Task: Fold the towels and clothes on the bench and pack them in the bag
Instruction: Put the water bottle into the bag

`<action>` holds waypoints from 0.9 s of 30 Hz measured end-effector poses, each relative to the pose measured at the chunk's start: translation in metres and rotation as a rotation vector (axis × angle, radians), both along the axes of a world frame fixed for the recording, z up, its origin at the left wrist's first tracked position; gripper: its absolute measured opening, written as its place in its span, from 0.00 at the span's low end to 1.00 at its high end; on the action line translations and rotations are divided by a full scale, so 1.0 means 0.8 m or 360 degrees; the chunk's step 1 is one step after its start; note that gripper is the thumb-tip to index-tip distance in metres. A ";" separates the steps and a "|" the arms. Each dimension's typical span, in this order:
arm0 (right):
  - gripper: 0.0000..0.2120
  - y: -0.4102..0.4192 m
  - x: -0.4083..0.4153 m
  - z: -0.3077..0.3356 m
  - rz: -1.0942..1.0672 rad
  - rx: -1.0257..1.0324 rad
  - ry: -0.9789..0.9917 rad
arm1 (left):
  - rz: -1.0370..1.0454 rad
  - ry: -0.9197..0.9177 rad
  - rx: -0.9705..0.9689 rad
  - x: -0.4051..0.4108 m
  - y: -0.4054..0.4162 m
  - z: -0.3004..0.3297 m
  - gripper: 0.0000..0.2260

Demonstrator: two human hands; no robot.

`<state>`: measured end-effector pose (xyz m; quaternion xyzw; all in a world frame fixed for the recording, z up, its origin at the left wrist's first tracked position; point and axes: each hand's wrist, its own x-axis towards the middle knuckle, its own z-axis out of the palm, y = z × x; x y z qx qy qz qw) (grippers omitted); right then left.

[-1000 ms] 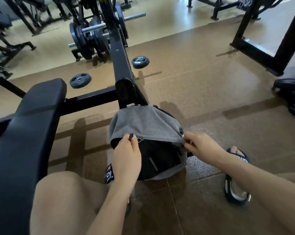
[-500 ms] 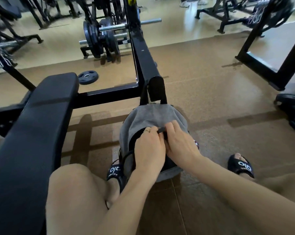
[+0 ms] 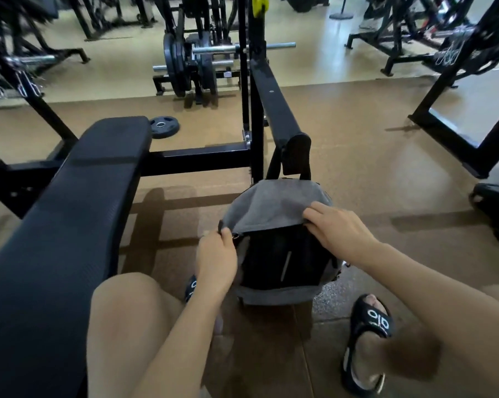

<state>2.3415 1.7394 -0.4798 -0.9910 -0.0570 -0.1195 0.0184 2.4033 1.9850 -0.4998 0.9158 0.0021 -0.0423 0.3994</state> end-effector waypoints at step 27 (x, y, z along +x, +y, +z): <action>0.05 0.128 0.084 0.016 0.0412 -0.0544 0.0369 | 0.0356 0.0690 -0.0601 -0.012 0.010 -0.084 0.08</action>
